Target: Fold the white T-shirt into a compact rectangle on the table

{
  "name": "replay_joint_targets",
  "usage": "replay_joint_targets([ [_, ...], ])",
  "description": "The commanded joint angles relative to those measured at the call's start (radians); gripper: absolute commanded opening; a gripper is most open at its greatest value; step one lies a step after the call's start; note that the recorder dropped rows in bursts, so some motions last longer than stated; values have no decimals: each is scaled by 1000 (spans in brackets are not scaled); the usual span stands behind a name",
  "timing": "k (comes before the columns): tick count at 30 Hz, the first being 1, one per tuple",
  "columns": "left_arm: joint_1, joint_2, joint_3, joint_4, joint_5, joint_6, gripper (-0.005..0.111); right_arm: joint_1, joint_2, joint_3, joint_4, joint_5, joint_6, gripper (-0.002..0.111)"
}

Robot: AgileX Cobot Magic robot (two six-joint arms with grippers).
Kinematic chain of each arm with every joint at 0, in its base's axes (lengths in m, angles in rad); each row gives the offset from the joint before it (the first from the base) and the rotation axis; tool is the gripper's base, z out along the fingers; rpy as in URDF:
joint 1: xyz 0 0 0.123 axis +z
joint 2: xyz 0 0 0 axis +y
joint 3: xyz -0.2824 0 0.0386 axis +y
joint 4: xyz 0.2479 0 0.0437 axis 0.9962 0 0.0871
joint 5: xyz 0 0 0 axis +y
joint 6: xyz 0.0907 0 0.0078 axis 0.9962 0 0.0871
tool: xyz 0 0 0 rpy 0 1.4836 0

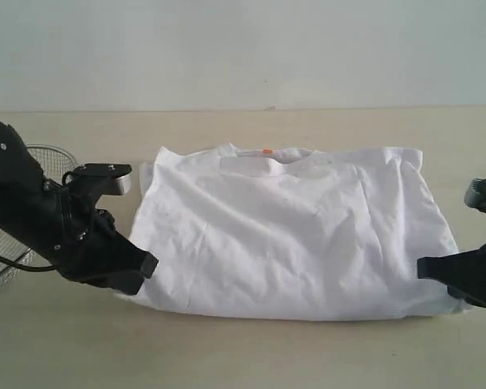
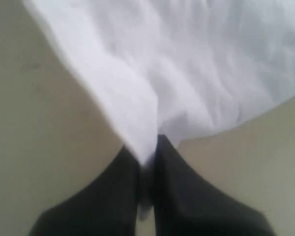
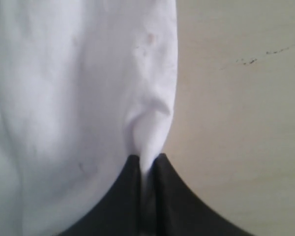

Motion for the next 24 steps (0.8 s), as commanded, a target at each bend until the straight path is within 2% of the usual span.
replay_joint_targets([
  [1, -5, -11, 46, 8, 34, -17, 4, -1, -38, 30, 1, 40, 16, 0],
  [8, -5, -56, 149, 8, -58, -43, 4, -1, -38, 39, 1, 41, 19, 0],
  [24, -5, -91, 171, 8, -17, -46, 4, -1, -38, 60, 1, 50, 32, 0],
])
